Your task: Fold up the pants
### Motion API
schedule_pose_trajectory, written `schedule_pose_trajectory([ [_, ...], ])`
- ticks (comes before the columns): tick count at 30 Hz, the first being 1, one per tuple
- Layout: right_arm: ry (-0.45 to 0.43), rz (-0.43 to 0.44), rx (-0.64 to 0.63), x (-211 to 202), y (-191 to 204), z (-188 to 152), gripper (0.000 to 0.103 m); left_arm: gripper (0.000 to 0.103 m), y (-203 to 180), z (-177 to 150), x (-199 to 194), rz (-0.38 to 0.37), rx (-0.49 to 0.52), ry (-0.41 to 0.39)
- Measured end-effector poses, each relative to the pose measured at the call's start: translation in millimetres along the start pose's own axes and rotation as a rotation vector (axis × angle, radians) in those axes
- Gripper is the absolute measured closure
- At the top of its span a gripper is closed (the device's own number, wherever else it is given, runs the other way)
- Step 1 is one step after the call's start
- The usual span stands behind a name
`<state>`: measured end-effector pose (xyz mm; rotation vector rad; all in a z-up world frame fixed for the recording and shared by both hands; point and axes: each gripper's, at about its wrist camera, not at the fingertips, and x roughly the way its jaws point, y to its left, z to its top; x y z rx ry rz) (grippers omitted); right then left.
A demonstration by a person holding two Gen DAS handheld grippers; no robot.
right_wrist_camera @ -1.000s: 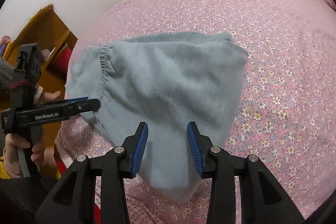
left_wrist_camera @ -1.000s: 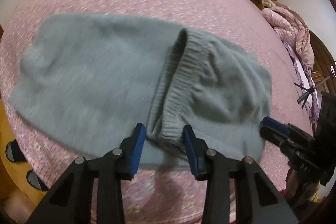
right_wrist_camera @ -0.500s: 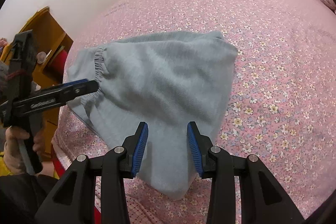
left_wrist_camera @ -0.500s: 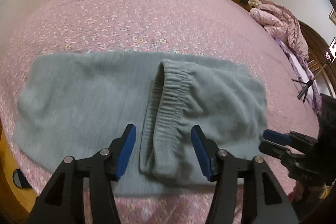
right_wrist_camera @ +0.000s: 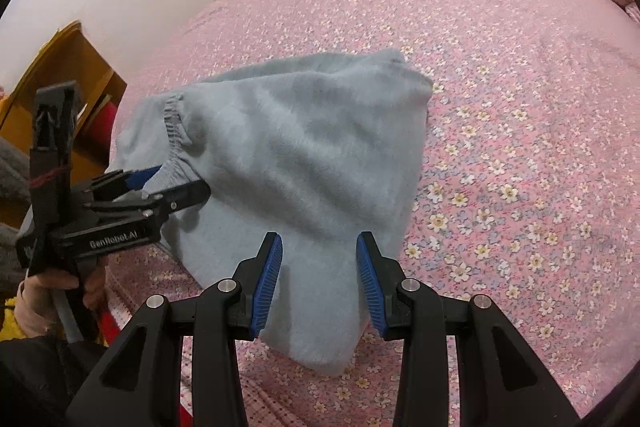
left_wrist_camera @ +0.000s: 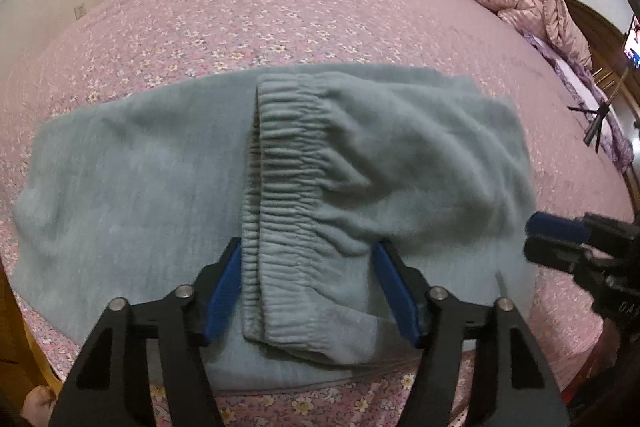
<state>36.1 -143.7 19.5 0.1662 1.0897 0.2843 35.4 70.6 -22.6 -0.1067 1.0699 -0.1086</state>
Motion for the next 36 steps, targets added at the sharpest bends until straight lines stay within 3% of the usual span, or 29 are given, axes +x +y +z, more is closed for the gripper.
schedule_pose_trajectory([
  [6,-0.019,0.006,0.048,-6,-13,-4,0.063,0.067,13,-3,-6,-0.025,-0.078,-0.019],
  [9,-0.026,0.004,0.069,-9,-18,-5,0.063,0.075,5,-4,-14,-0.008,-0.042,-0.048],
  [14,-0.049,0.008,0.093,-17,-25,-10,0.063,0.075,-5,-3,-15,0.012,0.008,-0.066],
  [16,-0.049,0.01,0.096,-18,-27,-12,0.063,0.073,5,-2,-9,-0.017,-0.039,-0.045],
  [18,-0.045,0.01,0.1,-19,-30,-13,0.063,0.064,19,-2,-2,-0.042,-0.1,-0.029],
  [21,-0.042,0.008,0.104,-19,-30,-13,0.063,0.063,29,-2,1,-0.083,-0.138,-0.033],
  [27,-0.048,0.006,0.092,-18,-23,-6,0.063,0.084,21,-1,-11,-0.101,-0.092,-0.055],
  [36,-0.082,0.0,0.097,-28,-27,-9,0.063,0.087,22,5,-72,-0.136,-0.065,-0.194],
])
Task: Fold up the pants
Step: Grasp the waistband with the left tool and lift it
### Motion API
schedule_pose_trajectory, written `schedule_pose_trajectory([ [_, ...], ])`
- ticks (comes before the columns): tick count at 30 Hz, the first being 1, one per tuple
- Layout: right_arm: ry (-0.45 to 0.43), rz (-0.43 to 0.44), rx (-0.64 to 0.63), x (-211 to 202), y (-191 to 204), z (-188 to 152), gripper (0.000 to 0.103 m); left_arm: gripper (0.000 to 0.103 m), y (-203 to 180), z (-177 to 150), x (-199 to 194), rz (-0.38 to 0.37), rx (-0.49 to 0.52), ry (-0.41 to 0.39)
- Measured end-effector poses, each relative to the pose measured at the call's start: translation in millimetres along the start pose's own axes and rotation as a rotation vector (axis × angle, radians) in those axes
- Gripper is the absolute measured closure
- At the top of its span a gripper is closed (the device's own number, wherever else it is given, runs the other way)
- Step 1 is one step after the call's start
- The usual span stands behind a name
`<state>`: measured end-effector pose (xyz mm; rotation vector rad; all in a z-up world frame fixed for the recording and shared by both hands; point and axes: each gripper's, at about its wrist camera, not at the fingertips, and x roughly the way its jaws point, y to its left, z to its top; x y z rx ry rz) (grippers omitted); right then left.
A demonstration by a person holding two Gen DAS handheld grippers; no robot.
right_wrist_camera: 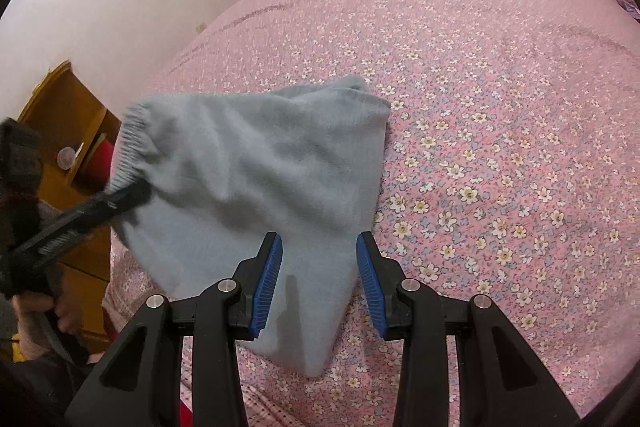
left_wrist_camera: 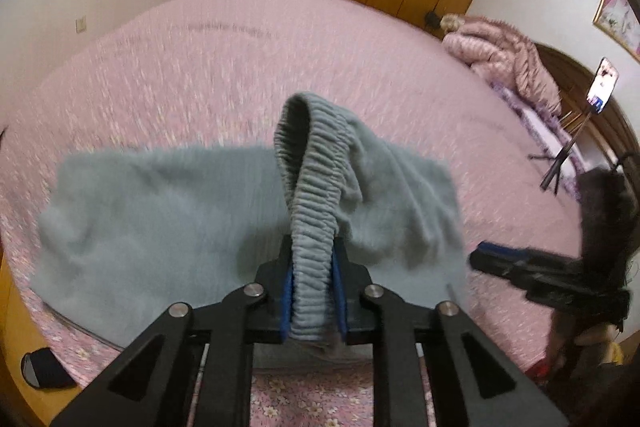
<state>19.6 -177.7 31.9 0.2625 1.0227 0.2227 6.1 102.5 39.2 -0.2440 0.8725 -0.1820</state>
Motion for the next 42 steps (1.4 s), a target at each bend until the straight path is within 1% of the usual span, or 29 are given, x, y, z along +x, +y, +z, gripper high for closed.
schedule_pose_trajectory([
  [3,-0.009,0.0,0.002,-4,-3,0,0.063,0.087,3,10,-26,0.008,0.008,-0.055],
  [7,-0.006,0.0,-0.008,-5,-2,-1,0.063,0.087,19,16,-56,0.054,-0.001,-0.104],
  [9,0.0,0.002,-0.017,-4,0,0,0.063,0.087,36,15,-65,0.09,-0.02,-0.122],
  [11,0.007,0.003,-0.025,-3,3,0,0.063,0.087,59,13,-71,0.133,-0.051,-0.121],
  [12,0.011,0.002,-0.03,-2,4,-1,0.063,0.087,63,14,-73,0.145,-0.066,-0.116],
  [15,0.021,-0.001,-0.036,2,5,2,0.063,0.087,97,10,-67,0.166,-0.121,-0.065],
  [17,0.029,-0.002,-0.04,5,9,1,0.063,0.087,114,7,-59,0.169,-0.15,-0.028],
  [21,0.044,-0.008,-0.055,11,15,1,0.063,0.086,153,-5,-34,0.18,-0.24,0.056],
  [24,0.05,-0.014,-0.066,16,17,2,0.063,0.085,174,-15,-21,0.189,-0.282,0.089],
  [27,0.056,-0.018,-0.072,20,20,2,0.063,0.086,181,-19,-21,0.197,-0.3,0.084],
  [29,0.061,-0.019,-0.075,23,24,1,0.063,0.087,181,-17,-32,0.188,-0.298,0.068],
  [31,0.065,-0.02,-0.084,27,31,0,0.063,0.088,177,-12,-47,0.163,-0.293,0.036],
  [33,0.067,-0.02,-0.095,31,36,0,0.063,0.087,176,-8,-55,0.189,-0.261,0.022],
  [34,0.07,-0.019,-0.105,34,39,1,0.063,0.085,176,-8,-54,0.203,-0.246,0.033],
  [35,0.074,-0.019,-0.115,36,42,2,0.063,0.084,177,-8,-50,0.215,-0.238,0.056],
  [37,0.08,-0.024,-0.142,41,51,4,0.063,0.077,176,-13,-41,0.257,-0.225,0.113],
  [38,0.081,-0.027,-0.151,43,54,5,0.063,0.076,174,-17,-38,0.278,-0.213,0.134],
  [40,0.077,-0.027,-0.168,45,62,9,0.063,0.075,169,-22,-41,0.294,-0.198,0.137],
  [42,0.07,-0.015,-0.174,45,69,18,0.063,0.074,166,-24,-51,0.292,-0.215,0.11],
])
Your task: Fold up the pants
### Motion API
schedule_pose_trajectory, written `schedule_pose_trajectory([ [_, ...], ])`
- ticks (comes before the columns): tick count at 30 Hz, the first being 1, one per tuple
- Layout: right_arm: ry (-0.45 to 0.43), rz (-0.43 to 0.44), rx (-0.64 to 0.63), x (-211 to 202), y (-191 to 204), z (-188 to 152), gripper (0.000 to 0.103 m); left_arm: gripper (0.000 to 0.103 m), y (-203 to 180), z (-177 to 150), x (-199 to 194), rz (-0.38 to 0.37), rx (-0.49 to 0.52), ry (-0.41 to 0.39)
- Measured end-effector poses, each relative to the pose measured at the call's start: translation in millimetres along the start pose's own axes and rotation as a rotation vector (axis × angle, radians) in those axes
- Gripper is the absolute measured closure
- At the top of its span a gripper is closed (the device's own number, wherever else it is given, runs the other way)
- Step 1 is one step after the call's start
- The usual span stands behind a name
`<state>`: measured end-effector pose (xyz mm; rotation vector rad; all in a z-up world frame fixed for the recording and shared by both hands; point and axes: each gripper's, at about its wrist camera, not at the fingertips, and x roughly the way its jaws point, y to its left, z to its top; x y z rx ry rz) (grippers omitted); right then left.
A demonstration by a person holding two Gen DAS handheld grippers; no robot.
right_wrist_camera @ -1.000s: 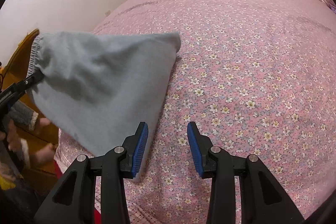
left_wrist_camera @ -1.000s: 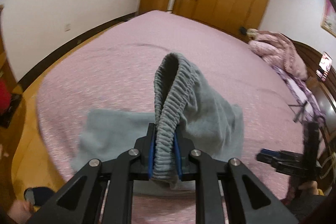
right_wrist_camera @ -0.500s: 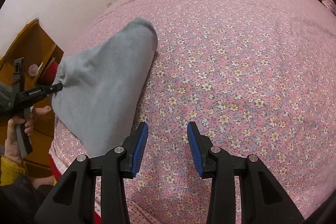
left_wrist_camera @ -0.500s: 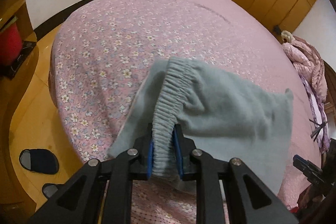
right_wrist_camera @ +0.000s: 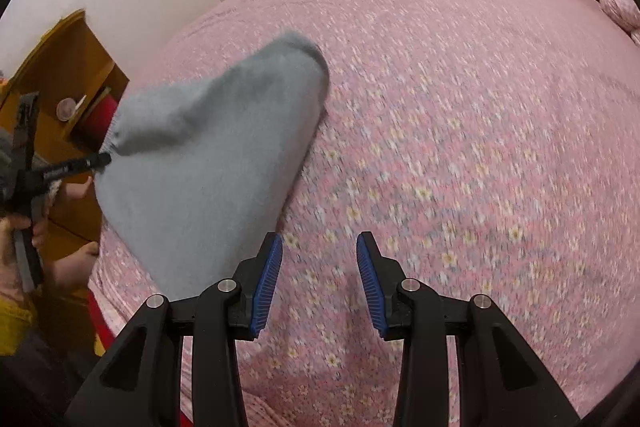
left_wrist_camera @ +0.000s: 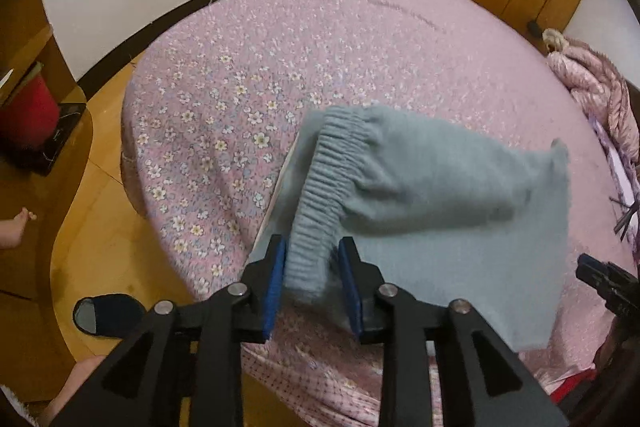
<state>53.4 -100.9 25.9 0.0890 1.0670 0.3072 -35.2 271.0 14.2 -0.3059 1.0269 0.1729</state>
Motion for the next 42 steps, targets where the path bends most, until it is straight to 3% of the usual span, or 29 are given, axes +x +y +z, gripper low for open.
schedule_pose_trajectory([
  [3,-0.042,0.035,-0.01,-4,8,24,0.063,0.074,0,1,-32,-0.04,-0.039,-0.097],
  [7,-0.104,0.088,-0.033,0,21,54,0.063,0.074,-16,18,-50,-0.099,-0.006,-0.191],
  [9,-0.118,0.118,-0.038,10,26,68,0.063,0.081,-26,32,-31,-0.109,0.014,-0.178],
  [11,-0.111,0.138,-0.031,21,30,76,0.071,0.086,-33,37,-12,-0.129,0.016,-0.147],
  [13,-0.091,0.134,-0.021,38,31,87,0.072,0.087,-40,43,12,-0.128,0.022,-0.107],
  [16,-0.065,0.078,-0.021,65,29,97,0.073,0.087,-42,52,46,-0.031,0.055,-0.081],
  [18,-0.028,0.023,-0.018,88,24,101,0.083,0.088,-39,57,62,0.012,0.08,-0.091],
  [19,-0.039,0.01,-0.013,98,20,102,0.091,0.087,-37,59,64,0.009,0.084,-0.103],
  [24,-0.082,0.048,0.055,104,8,108,0.092,0.087,-34,64,65,0.007,0.078,-0.085],
  [30,-0.082,0.053,0.065,75,8,102,0.09,0.087,-26,41,16,-0.083,0.026,-0.102],
  [32,-0.091,0.054,0.04,63,12,93,0.084,0.087,-26,30,1,-0.094,0.027,-0.116],
  [36,-0.081,0.064,-0.005,49,24,73,0.078,0.088,-21,0,-17,-0.056,0.015,-0.121],
  [40,-0.058,0.032,-0.007,58,25,60,0.077,0.088,-14,-23,10,0.057,-0.001,0.006],
  [42,-0.031,0.015,0.006,64,24,57,0.074,0.089,-9,-32,20,0.046,-0.033,0.038],
])
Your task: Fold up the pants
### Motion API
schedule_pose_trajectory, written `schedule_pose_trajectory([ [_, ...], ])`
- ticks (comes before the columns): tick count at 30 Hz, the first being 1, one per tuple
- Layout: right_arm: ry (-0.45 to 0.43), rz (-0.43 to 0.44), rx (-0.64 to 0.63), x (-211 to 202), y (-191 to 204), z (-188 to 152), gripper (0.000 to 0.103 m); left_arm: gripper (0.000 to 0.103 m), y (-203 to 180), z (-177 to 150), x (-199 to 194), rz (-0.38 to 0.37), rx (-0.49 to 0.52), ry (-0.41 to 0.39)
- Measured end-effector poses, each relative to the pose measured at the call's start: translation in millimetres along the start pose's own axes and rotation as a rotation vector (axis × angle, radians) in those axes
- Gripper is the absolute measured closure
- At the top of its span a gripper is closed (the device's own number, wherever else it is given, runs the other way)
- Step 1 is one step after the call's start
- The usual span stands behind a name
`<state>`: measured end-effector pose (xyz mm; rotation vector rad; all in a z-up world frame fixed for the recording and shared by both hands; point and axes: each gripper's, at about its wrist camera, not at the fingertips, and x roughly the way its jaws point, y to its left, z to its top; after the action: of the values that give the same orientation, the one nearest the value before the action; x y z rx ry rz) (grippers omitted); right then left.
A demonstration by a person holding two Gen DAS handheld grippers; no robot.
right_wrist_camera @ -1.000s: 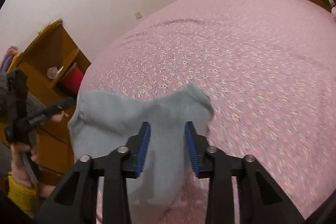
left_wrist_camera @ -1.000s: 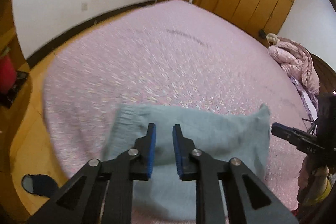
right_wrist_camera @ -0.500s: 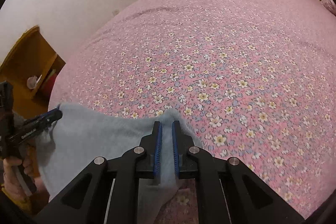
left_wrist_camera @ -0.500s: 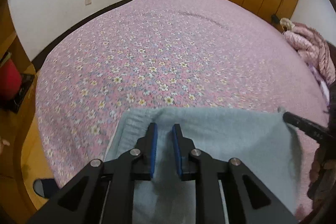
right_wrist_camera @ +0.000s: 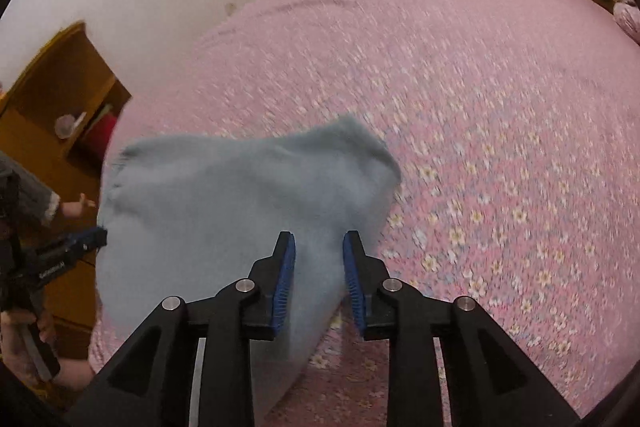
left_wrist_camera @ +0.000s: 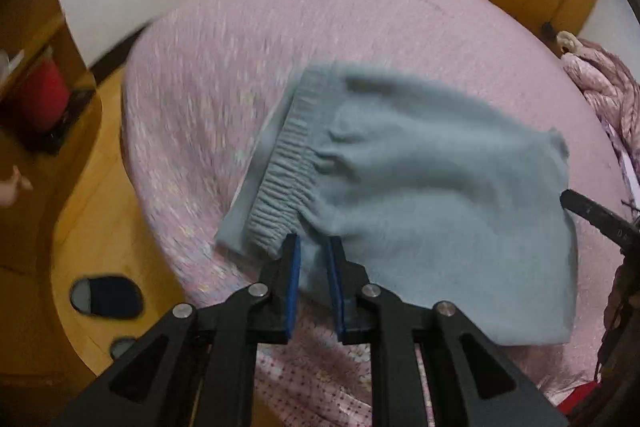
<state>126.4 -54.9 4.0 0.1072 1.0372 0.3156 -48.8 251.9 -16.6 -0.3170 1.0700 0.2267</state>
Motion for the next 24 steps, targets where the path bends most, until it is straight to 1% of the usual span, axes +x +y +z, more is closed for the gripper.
schedule_pose_trajectory([
  [2,0.013,0.017,0.045,2,-6,-2,0.072,0.089,-2,-2,-4,0.009,-0.002,-0.013],
  [4,-0.001,0.043,0.106,-8,-14,-4,0.07,0.089,-6,-1,-10,0.021,0.025,-0.035],
  [6,-0.014,0.046,0.129,-16,-20,-7,0.069,0.087,-11,-1,-17,0.024,0.041,-0.044],
  [8,-0.021,0.041,0.16,-24,-27,-14,0.059,0.083,-13,-1,-24,0.008,0.038,-0.053],
  [10,-0.008,0.066,0.21,-28,-36,-23,0.055,0.081,-17,1,-27,-0.016,0.031,-0.059],
  [13,0.031,0.098,0.26,-24,-47,-33,0.055,0.08,-31,-2,-39,-0.054,0.05,-0.075],
  [14,0.043,0.101,0.27,-23,-39,-35,0.055,0.079,-34,-2,-41,-0.062,0.057,-0.079],
  [15,0.055,0.117,0.285,-22,-39,-38,0.055,0.077,-40,-2,-45,-0.073,0.068,-0.087],
  [18,0.055,0.163,0.296,-23,-33,-40,0.055,0.071,-52,3,-47,-0.101,0.094,-0.101],
  [21,0.064,0.175,0.276,-19,-25,-37,0.054,0.071,-63,0,-42,-0.111,0.126,-0.09],
  [23,0.096,0.185,0.287,-6,-19,-37,0.054,0.071,-69,-4,-31,-0.108,0.151,-0.068],
  [24,0.121,0.203,0.311,3,-21,-40,0.053,0.071,-72,-7,-23,-0.102,0.161,-0.047],
])
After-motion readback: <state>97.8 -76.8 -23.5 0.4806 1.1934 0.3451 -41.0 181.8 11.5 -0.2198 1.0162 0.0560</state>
